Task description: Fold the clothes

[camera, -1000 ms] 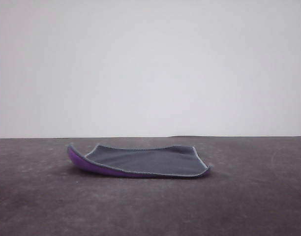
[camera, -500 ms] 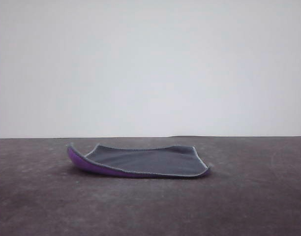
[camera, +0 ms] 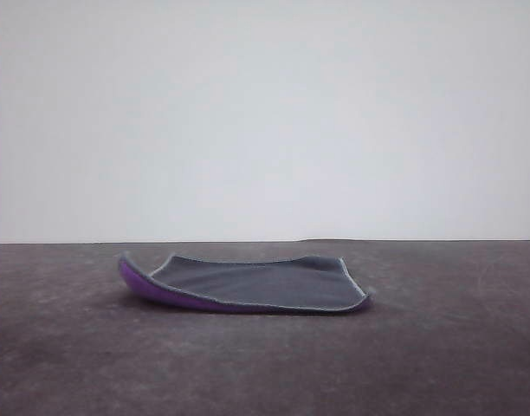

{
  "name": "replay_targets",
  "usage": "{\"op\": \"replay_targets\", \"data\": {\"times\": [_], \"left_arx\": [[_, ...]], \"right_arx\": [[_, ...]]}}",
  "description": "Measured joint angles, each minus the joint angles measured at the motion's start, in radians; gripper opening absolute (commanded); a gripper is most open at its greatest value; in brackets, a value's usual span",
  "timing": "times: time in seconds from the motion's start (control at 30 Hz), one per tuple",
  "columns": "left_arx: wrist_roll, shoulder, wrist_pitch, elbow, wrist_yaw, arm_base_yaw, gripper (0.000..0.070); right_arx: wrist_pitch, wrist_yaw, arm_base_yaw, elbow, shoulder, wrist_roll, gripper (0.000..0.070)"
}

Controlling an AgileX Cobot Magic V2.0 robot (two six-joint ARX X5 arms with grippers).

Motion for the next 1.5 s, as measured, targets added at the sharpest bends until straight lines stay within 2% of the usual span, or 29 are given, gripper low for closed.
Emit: {"op": "replay_targets", "data": {"times": [0.13, 0.27, 0.4, 0.53, 0.7, 0.83, 0.97, 1.13, 1.3, 1.5], "left_arx": [[-0.026, 0.036, 0.002, 0.084, -0.005, 0.000, 0.0012], [-0.057, 0.110, 0.014, 0.187, -0.026, 0.000, 0.0012], [-0.085, 0.243, 0.007, 0.307, -0.026, 0.000, 0.0015], [-0.088, 0.415, 0.010, 0.460, -0.015, 0.000, 0.0015], [-0.065, 0.653, 0.014, 0.635, 0.064, 0.000, 0.0015], [-0.045, 0.851, 0.013, 0.735, 0.153, 0.000, 0.0015], [-0.038, 1.009, 0.009, 0.780, 0.231, 0.000, 0.0015], [-0.031, 1.165, 0.014, 0.805, 0.290, 0.000, 0.0015], [-0.026, 1.276, 0.006, 0.805, 0.305, 0.000, 0.0015], [-0.024, 1.352, -0.003, 0.805, 0.387, -0.004, 0.0015]], "right_arx": [[0.008, -0.003, 0.000, 0.076, 0.024, 0.051, 0.0001], [0.016, -0.053, 0.000, 0.158, 0.081, 0.114, 0.0001], [0.016, -0.090, 0.000, 0.257, 0.179, 0.146, 0.0001], [0.017, -0.152, 0.000, 0.375, 0.321, 0.148, 0.0001], [0.008, -0.218, 0.000, 0.519, 0.540, 0.146, 0.0001], [-0.004, -0.308, 0.000, 0.630, 0.736, 0.139, 0.0001], [-0.036, -0.377, 0.000, 0.724, 0.916, 0.125, 0.0001], [-0.037, -0.392, 0.000, 0.786, 1.102, 0.107, 0.0001], [-0.043, -0.393, 0.000, 0.787, 1.231, 0.094, 0.0001], [-0.063, -0.422, 0.000, 0.787, 1.319, 0.092, 0.0001]]}}
